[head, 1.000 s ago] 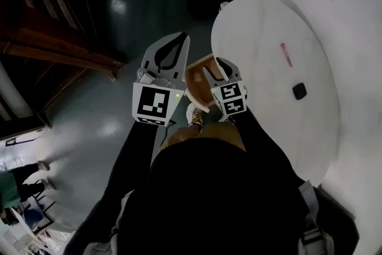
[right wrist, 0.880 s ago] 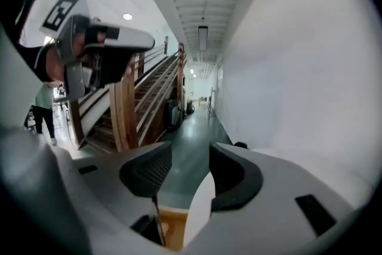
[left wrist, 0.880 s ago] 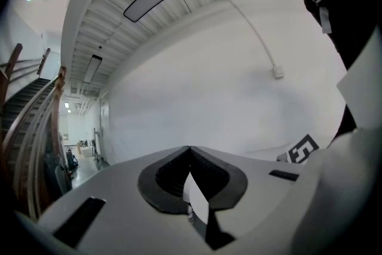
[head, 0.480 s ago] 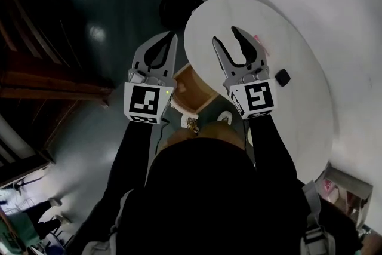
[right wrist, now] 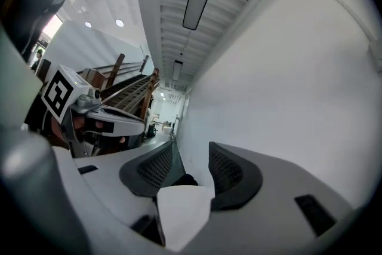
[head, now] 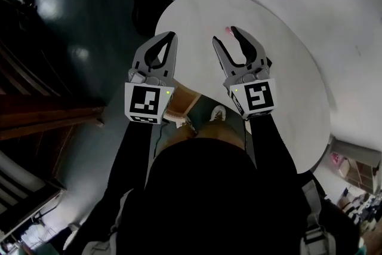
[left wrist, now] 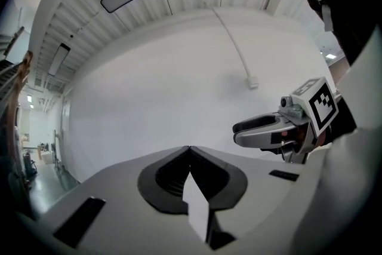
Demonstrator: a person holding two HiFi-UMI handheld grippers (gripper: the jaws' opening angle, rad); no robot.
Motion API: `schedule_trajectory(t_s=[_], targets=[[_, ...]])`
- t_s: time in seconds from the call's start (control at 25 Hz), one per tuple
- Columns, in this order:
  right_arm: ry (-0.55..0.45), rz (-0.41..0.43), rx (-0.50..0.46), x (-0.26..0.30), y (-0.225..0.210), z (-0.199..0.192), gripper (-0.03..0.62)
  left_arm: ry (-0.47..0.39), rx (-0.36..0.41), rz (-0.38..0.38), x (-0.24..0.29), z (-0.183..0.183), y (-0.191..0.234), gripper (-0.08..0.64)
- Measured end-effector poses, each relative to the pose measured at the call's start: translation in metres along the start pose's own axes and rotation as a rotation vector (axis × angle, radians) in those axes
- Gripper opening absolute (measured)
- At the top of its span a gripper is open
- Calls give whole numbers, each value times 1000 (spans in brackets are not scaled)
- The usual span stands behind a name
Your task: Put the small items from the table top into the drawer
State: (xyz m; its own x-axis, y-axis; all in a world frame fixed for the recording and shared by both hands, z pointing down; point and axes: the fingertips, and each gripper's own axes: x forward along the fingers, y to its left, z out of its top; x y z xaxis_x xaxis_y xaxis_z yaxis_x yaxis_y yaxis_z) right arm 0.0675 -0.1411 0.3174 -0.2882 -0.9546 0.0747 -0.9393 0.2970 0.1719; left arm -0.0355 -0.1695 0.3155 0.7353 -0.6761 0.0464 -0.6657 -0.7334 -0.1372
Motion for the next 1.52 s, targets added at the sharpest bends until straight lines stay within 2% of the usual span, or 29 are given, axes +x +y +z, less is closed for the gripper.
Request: schedule_trajectory(t_s=[0.28,0.48,0.6,0.8,1.0,1.32,1.52], targets=[[47,-94,33,-23,-61,-11,202,-11,-7,-115,59,7,-44,15],[125,-70,18,-20,-83,-48,202,9,-20,-139,84,4,-59,15],[244,-15,21,-7,-96,-87,202,26,-24,-136,95,-2,-61,15],[516,158,-14,23,-106,-175,202,55,-34,-109,110,-15,-54,15],[746,271,-30,48,-123,-256,202,95,-56,-72,122,-31,-43,15],[968,398,-78,64,-134,-331,189,130,-72,-33,129,-42,-33,15],[1056,441,-47,57,-132,-358,189,142,-83,-18,131,-46,-34,15]])
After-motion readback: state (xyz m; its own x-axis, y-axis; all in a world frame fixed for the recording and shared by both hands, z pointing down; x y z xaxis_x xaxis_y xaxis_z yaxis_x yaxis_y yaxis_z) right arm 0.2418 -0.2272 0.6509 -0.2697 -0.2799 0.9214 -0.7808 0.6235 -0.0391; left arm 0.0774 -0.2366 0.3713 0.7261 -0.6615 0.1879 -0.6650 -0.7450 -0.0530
